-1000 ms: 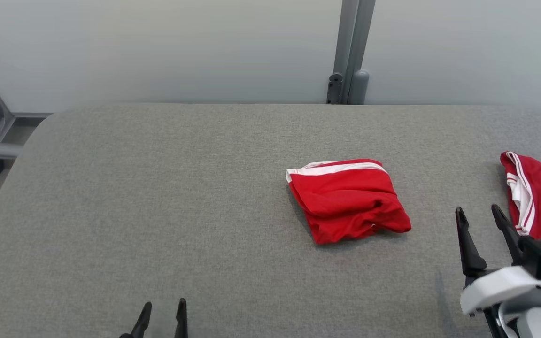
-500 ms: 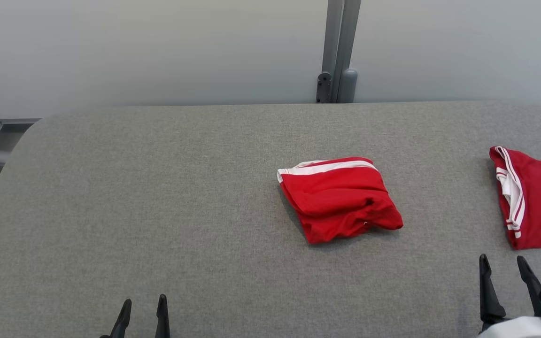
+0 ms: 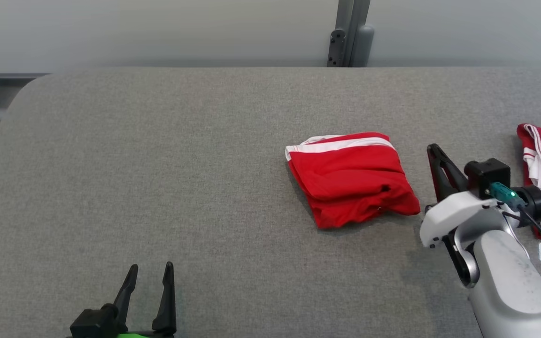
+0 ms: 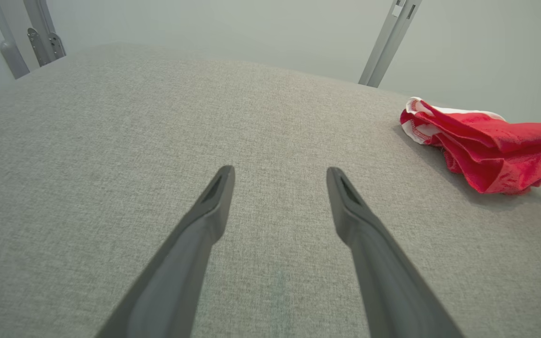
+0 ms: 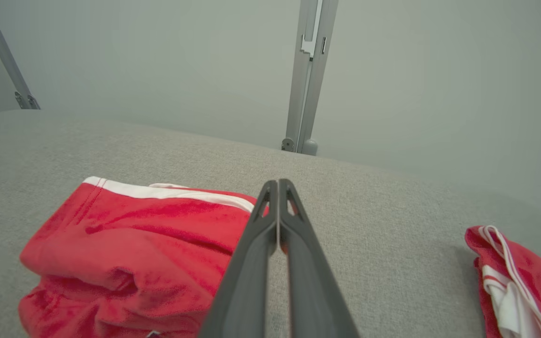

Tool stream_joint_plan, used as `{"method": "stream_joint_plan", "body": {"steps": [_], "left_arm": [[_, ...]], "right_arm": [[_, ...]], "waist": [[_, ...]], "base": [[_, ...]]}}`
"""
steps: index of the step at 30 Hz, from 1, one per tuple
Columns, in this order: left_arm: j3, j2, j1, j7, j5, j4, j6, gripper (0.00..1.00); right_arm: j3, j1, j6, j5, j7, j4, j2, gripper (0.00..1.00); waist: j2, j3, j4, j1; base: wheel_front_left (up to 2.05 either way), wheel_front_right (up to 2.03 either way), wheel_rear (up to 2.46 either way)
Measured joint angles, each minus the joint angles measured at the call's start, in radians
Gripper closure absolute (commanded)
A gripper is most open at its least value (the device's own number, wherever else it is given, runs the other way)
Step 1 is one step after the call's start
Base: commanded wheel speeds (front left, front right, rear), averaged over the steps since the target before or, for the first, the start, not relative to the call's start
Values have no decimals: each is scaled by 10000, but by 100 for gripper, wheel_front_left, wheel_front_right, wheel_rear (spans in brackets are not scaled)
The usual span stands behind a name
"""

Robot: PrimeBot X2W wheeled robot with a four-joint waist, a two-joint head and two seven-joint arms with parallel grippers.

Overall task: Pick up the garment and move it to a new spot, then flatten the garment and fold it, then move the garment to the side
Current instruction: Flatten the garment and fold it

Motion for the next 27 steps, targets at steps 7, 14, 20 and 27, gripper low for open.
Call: {"method": "stream_joint_plan", "body": {"steps": [7,14,20,27], "left_arm": [[-151,-81,-441,0,4,261,-115,0],[-105,-111,-466,0,23,291,-151,0],[-73,-127,-466,0,82,291,-165,0],[-290,-140,-481,0,107,357,-167,0]], "right_arm": [[431,-1183,0,-479,-121,2303,487,100],[1164,-1003,0,-385,-688,3202,717,100],[1712,-945,-2,-313,-886,3584,846,100],[2884,-983,-2,506,-1110,3547,907,100]], "waist": [[0,545,469,0],[0,682,925,1],[0,770,993,0],[0,711,1121,0]], "base": [[0,0,0],[0,0,0],[0,0,0],[0,0,0]]}}
